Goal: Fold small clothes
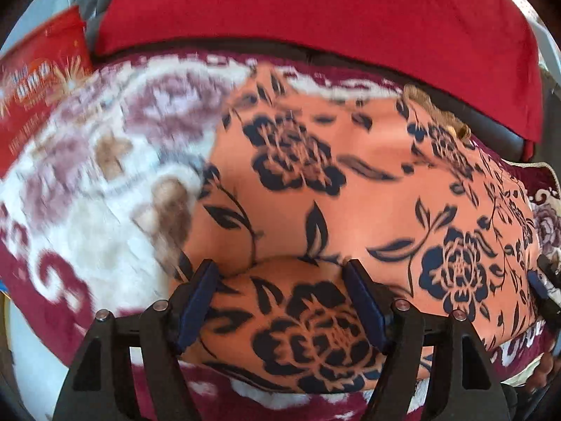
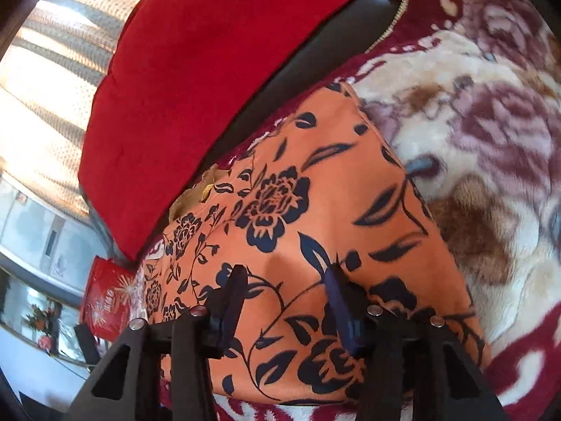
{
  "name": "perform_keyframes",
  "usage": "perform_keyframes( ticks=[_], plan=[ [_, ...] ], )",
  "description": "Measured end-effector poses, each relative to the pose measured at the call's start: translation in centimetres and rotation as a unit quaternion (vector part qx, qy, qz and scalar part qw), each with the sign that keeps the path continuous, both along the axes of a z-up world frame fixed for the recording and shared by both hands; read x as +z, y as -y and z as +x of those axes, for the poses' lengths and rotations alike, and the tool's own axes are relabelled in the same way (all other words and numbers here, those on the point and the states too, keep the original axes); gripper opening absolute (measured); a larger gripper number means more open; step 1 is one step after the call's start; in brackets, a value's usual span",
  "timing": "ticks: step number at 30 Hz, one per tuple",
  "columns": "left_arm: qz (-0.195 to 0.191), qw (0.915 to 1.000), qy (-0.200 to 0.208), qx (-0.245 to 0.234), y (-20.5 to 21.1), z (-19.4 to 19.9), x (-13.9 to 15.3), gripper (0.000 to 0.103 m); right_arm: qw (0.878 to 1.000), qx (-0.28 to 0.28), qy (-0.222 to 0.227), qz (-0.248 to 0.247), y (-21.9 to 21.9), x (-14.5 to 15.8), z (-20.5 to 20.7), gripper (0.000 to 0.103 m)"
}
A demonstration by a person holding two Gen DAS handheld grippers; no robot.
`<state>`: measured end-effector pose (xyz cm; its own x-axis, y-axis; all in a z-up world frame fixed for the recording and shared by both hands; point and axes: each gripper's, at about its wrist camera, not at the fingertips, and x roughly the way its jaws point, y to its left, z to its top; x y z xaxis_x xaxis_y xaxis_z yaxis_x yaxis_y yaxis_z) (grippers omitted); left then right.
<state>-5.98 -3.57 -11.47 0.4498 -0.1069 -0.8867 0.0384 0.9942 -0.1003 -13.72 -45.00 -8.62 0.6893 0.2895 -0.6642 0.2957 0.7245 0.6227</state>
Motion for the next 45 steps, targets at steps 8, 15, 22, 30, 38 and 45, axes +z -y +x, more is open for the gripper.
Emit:
perform_keyframes(
  ticks=[8, 15, 22, 30, 38, 45],
  plan=[
    [0.021, 0.9994, 0.024, -0.016, 3.7, 9.4, 1.7, 0.078, 0.997, 0.022, -0.032, -0.065, -0.4, -0.3, 10.0, 0.051],
    [0.036, 0.999, -0.026, -0.004, 3.0, 10.4, -0.8, 0.082, 0.998, 0.023, -0.009, -0.051, -0.5, 0.7, 9.2, 0.051],
    [0.033, 0.9991, 0.018, -0.021, 2.0, -0.7, 0.1, 0.083, 0.996, 0.077, 0.019, -0.034, -6.0, 1.2, 0.9, 0.06],
    [0.094, 0.9914, 0.086, -0.029, 3.9, -5.4, 3.0, 0.085, 0.993, 0.084, 0.029, -0.08, -8.9, 3.2, -3.6, 0.06],
    [0.072, 0.971, 0.223, -0.049, 5.4, -12.2, 12.1, 0.085, 0.993, 0.069, 0.073, -0.059, -9.6, 5.9, -6.1, 0.06],
    [0.065, 0.9619, 0.259, -0.058, 6.4, -14.6, 15.4, 0.086, 0.99, 0.081, 0.106, -0.05, -10.7, 8.3, -7.2, 0.06]
  ],
)
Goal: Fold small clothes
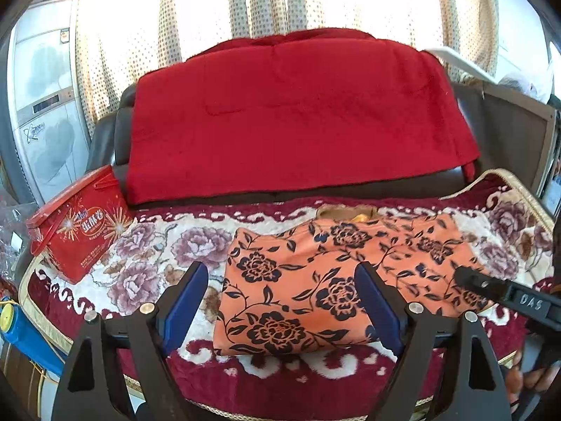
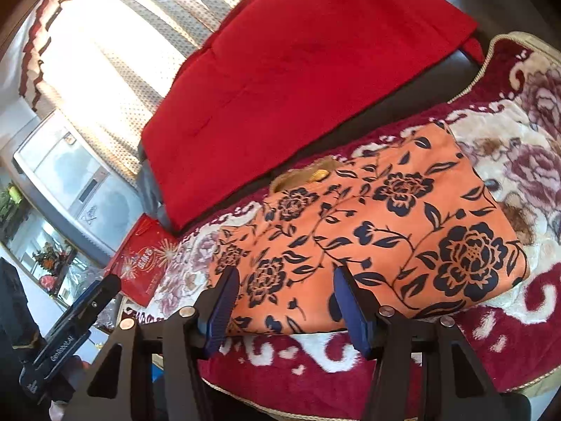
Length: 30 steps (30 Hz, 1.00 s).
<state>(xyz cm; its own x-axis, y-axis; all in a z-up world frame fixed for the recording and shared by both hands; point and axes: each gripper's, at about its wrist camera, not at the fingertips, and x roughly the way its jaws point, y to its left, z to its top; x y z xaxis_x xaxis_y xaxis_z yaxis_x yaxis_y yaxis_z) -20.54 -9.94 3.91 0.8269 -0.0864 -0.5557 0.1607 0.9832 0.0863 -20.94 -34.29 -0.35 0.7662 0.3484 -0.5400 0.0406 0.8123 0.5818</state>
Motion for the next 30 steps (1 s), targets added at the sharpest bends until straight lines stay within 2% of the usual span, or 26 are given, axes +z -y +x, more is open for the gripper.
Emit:
perform_keyframes(
  ticks=[11, 18, 21, 24, 26, 28, 29, 30],
  plan=[
    [0.008, 0.9999, 0.007, 0.002, 0.6, 0.1, 0.0, 0.086, 1.0, 0.011, 0.001, 0.009, -0.7, -0.4, 1.2, 0.06],
    [0.006, 0.9994, -0.028, 0.018, -0.4, 2.4, -2.6, 0.086, 1.0, 0.017, -0.018, 0.013, -1.5, -2.0, 3.7, 0.06],
    [0.009, 0.9985, -0.048, 0.025, -0.6, 3.8, -4.6, 0.086, 0.999, 0.02, -0.029, 0.017, -2.0, -3.3, 4.8, 0.06],
    [0.026, 0.9941, -0.1, 0.033, -0.6, 6.4, -8.7, 0.086, 0.998, 0.022, -0.058, 0.027, -2.3, -5.7, 6.0, 0.06],
    [0.041, 0.9849, -0.161, 0.05, -1.0, 8.5, -12.9, 0.086, 0.995, 0.021, -0.095, 0.026, -2.2, -8.2, 6.4, 0.06],
    [0.046, 0.9726, -0.219, 0.064, -1.8, 9.8, -16.3, 0.087, 0.996, 0.024, -0.08, 0.043, -1.6, -9.0, 5.7, 0.06],
    [0.025, 0.9701, -0.233, 0.065, -2.6, 9.9, -17.1, 0.088, 0.996, 0.028, -0.077, 0.047, -1.2, -8.9, 5.4, 0.06],
    [0.004, 0.9715, -0.227, 0.068, -3.3, 9.8, -16.9, 0.088, 0.996, 0.028, -0.078, 0.044, -0.8, -8.6, 5.3, 0.059]
  ],
)
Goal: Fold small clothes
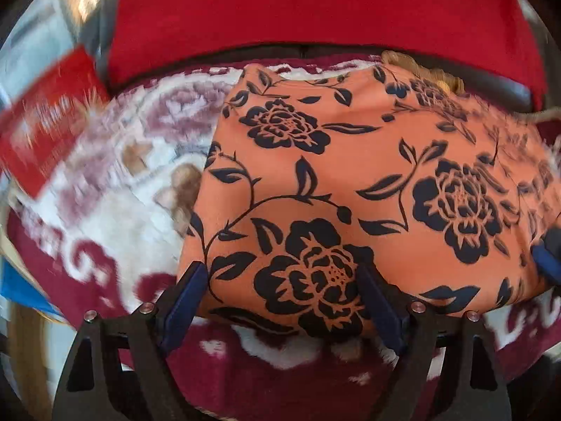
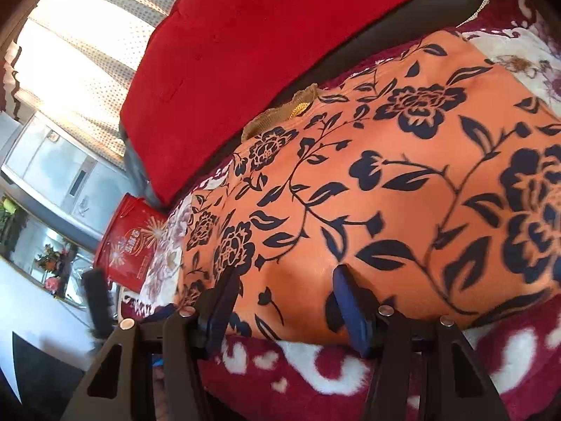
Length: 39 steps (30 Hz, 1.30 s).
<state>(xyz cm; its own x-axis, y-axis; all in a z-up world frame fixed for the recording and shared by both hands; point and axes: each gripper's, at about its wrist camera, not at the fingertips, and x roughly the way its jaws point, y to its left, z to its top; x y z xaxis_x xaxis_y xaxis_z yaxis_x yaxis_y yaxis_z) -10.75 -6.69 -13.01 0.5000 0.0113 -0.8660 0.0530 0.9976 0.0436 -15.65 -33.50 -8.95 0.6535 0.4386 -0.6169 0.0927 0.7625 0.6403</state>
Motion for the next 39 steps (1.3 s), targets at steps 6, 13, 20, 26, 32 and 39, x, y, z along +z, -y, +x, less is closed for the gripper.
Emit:
perform_keyframes(
  ticks=[6, 13, 20, 26, 32, 39],
  plan=[
    [0.014, 0.9987, 0.048, 0.005, -0.1, 0.0, 3.1, 0.088, 0.995, -0.094, 0.034, -0.016, 6.1, 2.5, -2.1, 0.06],
    [0.028, 0.9995, 0.004, 0.015, -0.9, 0.7, -0.5, 0.09, 0.991, -0.135, 0.006, 0.018, 10.3, -0.4, -3.5, 0.059],
    [0.021, 0.9995, 0.022, -0.012, 0.2, -1.9, 3.6, 0.09, 0.983, -0.133, 0.015, 0.125, 11.8, 0.5, -6.0, 0.061],
    [0.002, 0.9986, 0.032, -0.043, 2.2, -2.7, 4.1, 0.091, 0.974, -0.158, 0.051, 0.157, 12.2, 0.8, -8.5, 0.062],
    [-0.01, 0.9997, -0.02, -0.004, 2.0, 0.0, -0.2, 0.099, 0.97, -0.199, 0.004, 0.139, 14.2, -1.3, -7.0, 0.05],
    [0.017, 0.9995, -0.01, -0.025, 2.2, -0.6, 1.2, 0.103, 0.967, -0.211, -0.026, 0.141, 14.8, -2.1, -7.1, 0.029]
  ],
)
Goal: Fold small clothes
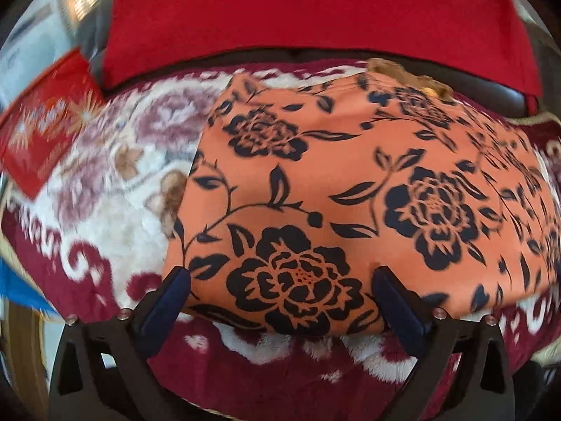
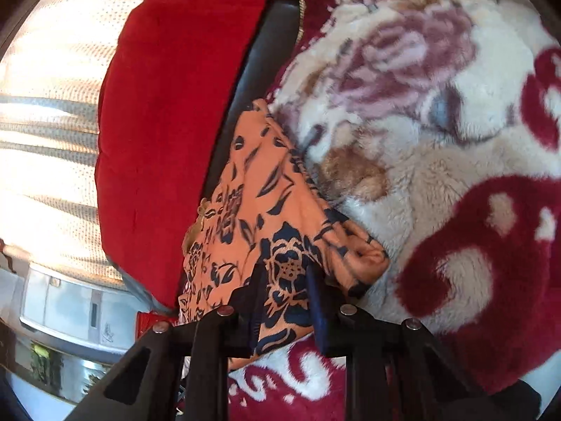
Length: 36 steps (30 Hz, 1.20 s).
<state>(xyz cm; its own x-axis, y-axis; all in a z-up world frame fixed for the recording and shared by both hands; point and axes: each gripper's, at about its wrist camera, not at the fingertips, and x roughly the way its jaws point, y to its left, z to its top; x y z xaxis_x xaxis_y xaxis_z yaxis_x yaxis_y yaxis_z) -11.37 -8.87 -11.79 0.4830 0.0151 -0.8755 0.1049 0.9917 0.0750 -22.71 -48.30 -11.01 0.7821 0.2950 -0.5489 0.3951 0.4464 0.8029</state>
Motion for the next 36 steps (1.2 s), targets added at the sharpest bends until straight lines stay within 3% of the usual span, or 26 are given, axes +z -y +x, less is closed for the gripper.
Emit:
perform_keyframes(
  ticks=[3, 5, 6, 7, 10, 13, 16, 18, 21, 24, 27, 29, 33, 36],
  plan=[
    [0.005, 0.9999, 0.013, -0.002, -0.7, -0.1, 1.3, 0.103, 0.999, 0.023, 0.023, 0.003, -0.7, 1.8, -0.5, 0.029],
    [-0.007, 0.999, 0.036, 0.024, -2.6, 0.2, 2.2, 0.103, 0.999, 0.035, 0.035, 0.018, -1.3, 2.4, -0.9, 0.038],
    [-0.007, 0.9986, 0.042, 0.032, -3.1, 0.5, 2.3, 0.103, 0.999, 0.034, 0.035, 0.02, -1.6, 2.4, -1.1, 0.068],
    [-0.006, 0.9981, 0.047, 0.04, -3.7, 0.8, 2.3, 0.103, 0.999, 0.027, 0.032, 0.021, -1.8, 2.3, -1.7, 0.087],
    [-0.009, 0.9985, 0.005, 0.053, -5.0, 2.2, 0.2, 0.103, 0.998, 0.026, 0.045, 0.034, -2.5, 1.5, -1.8, 0.087],
    [-0.028, 0.998, -0.029, 0.05, -5.2, 3.1, -3.0, 0.103, 0.999, 0.024, 0.019, 0.031, -2.8, 0.2, -1.7, 0.086],
    [-0.051, 0.9972, -0.016, 0.052, -5.7, 3.0, -3.2, 0.103, 0.999, 0.01, 0.018, 0.05, -2.2, -1.1, -1.6, 0.085],
    [-0.049, 0.9974, -0.008, 0.052, -6.0, 3.1, -2.5, 0.103, 0.999, 0.012, 0.022, 0.038, -2.0, -0.3, -1.3, 0.085],
    [-0.027, 0.9949, 0.072, 0.066, -6.4, 2.5, 0.0, 0.103, 1.0, 0.015, 0.019, -0.007, -2.2, 1.5, -0.8, 0.083],
    [-0.015, 0.9902, 0.109, 0.086, -7.3, 2.8, 0.6, 0.103, 0.997, 0.019, -0.019, -0.066, -2.9, 2.8, -0.3, 0.08],
    [-0.011, 0.9926, 0.082, 0.088, -7.7, 3.9, -1.4, 0.103, 0.997, 0.008, -0.054, -0.052, -2.6, 1.5, -0.3, 0.079],
    [-0.027, 0.9946, 0.051, 0.087, -7.7, 4.4, -2.8, 0.103, 0.999, 0.002, -0.044, -0.02, -2.1, 0.1, -0.3, 0.078],
    [-0.037, 0.9955, 0.038, 0.079, -7.6, 4.6, -3.2, 0.103, 1.0, -0.013, -0.021, 0.007, -1.5, 0.0, -0.2, 0.078],
    [-0.017, 0.9913, 0.087, 0.097, -8.1, 3.2, -1.4, 0.103, 0.999, 0.004, -0.042, -0.014, -2.1, 1.2, -0.3, 0.078]
  ],
)
